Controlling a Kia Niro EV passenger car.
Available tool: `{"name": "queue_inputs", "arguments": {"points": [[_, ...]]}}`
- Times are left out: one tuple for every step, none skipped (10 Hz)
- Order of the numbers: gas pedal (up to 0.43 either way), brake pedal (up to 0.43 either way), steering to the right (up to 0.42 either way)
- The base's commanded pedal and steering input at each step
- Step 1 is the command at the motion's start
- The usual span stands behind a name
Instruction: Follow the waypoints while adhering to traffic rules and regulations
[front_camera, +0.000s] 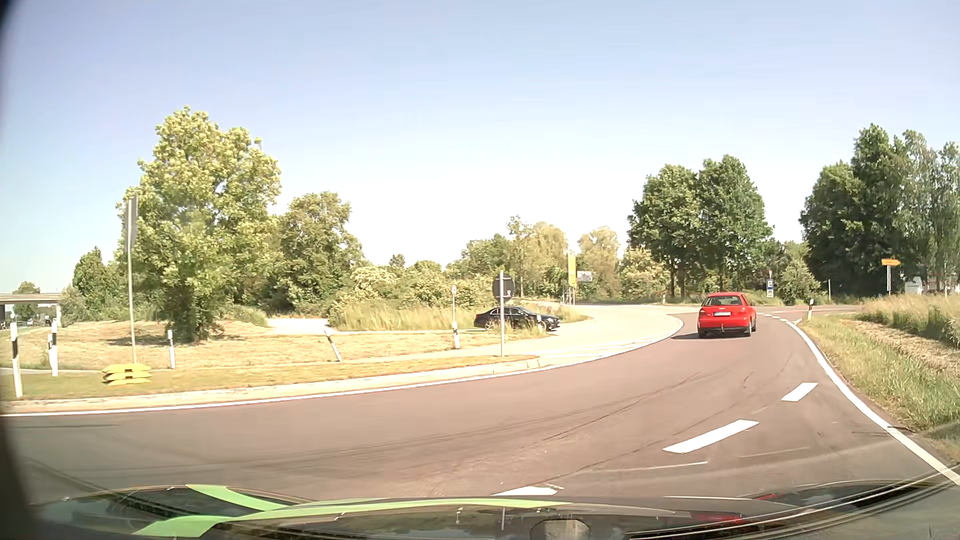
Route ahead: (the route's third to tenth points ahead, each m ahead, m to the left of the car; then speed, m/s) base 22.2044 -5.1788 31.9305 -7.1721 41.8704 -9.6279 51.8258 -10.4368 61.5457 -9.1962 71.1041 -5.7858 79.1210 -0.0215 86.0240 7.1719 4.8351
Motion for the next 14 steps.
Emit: {"name": "queue_inputs", "arguments": {"points": [[0.268,0.000,0.188],[0.268,0.000,0.188],[0.280,0.000,0.188],[0.280,0.000,0.188],[0.280,0.000,0.188],[0.280,0.000,0.187],[0.280,0.000,0.183],[0.280,0.000,0.180],[0.280,0.000,0.180],[0.280,0.000,0.179],[0.280,0.000,0.179],[0.280,0.000,0.179],[0.280,0.000,0.179],[0.280,0.000,0.178]]}}
